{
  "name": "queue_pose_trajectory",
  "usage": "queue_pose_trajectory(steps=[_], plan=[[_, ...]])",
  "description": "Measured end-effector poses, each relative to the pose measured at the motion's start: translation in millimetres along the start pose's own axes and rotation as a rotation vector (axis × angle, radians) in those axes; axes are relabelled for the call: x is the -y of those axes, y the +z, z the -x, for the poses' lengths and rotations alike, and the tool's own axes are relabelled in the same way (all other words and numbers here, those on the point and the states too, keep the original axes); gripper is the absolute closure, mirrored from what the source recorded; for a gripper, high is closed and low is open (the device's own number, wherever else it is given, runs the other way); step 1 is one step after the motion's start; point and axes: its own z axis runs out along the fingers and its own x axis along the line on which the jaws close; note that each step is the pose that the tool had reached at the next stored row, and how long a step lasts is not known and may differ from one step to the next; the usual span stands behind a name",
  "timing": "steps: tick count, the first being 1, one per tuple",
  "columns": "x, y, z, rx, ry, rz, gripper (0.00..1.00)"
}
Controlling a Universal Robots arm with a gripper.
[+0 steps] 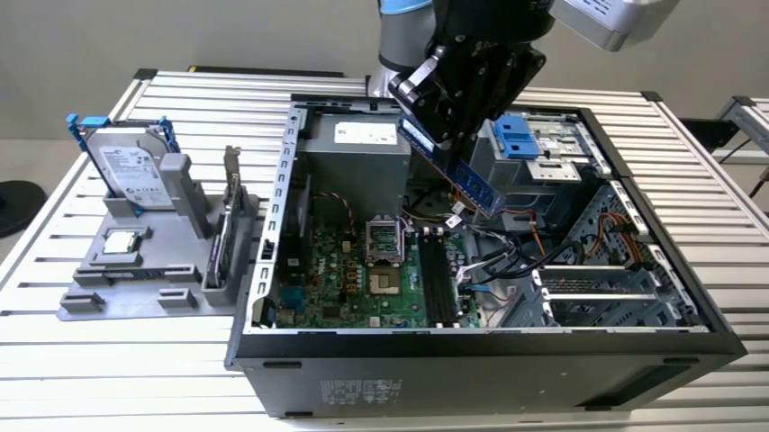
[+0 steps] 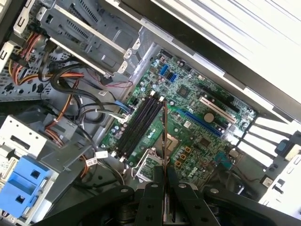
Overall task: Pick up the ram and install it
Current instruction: 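Pick up the ram and move it above insertion slot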
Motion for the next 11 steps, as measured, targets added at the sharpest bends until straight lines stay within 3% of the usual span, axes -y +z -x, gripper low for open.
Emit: queue_pose_trajectory(steps=[11], plan=[[0.0,0.0,0.0,-0.0036,0.077,0.0001,1.00]])
